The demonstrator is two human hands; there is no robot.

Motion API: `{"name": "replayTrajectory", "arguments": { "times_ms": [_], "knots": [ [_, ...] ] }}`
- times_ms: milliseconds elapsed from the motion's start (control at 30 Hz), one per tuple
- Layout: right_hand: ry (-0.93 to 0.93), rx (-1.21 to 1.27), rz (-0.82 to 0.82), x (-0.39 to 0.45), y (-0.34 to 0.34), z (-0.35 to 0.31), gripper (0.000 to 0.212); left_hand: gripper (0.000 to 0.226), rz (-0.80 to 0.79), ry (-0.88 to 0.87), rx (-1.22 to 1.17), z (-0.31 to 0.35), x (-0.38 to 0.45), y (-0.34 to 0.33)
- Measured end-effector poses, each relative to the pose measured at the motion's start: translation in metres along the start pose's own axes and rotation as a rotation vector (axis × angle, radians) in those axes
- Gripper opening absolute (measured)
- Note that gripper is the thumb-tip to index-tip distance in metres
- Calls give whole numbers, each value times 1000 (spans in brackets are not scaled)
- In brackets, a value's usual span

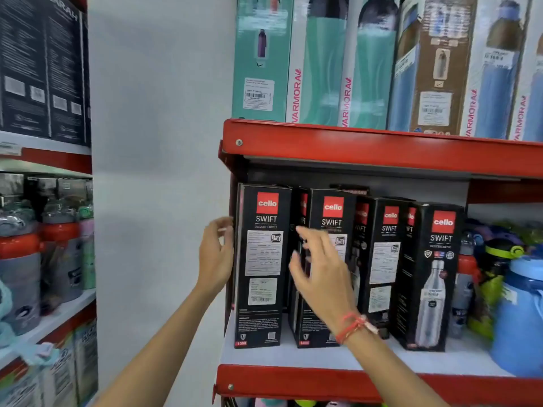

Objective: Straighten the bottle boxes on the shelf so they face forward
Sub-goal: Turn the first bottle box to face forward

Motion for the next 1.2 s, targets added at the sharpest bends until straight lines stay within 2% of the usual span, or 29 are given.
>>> {"name": "replayTrajectory", "arguments": {
  "times_ms": [100, 200, 267, 333, 500, 633, 767, 900, 1200],
  "knots": [
    [-183, -5, -130, -17, -40, 4, 55, 34, -180, 203, -74, -33, -2, -18],
    [-427, -9, -274, -41, -79, 8, 84, 53, -374, 390, -117, -58, -10, -35],
    [-530, 5, -317, -49, -96, 10, 101, 68, -499, 465, -179, -68, -14, -42],
    [-577, -14, -316, -49, -107, 8, 110, 71, -570, 486, -228, -72, -19, -44],
    [-620, -12, -313, -37, -101, 10, 120, 52, -489, 385, -307, -50, -19, -26],
    [-565, 156, -391, -32, -83, 14, 120, 38, -544, 273, -357, -29, -26, -5],
    [-443, 327, -504, -20, -71, 22, 117, 42, -500, 181, -290, -10, -36, 10],
    [-421, 544, -605, -19, -68, 24, 103, 45, -405, 88, -160, 5, -51, 15],
    [-407, 629, -588, -35, -66, 33, 103, 40, -344, 27, 8, 7, -76, 5]
  ]
}}
Point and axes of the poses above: each hand's wrist, its own x-axis towards the middle knuckle, its own y-axis out of the back of the hand, z = x × y, the point moved 7 cm from there along x, towards the middle knuckle, and after that the axes turned 7 degrees about x, right-handed, at the moved point
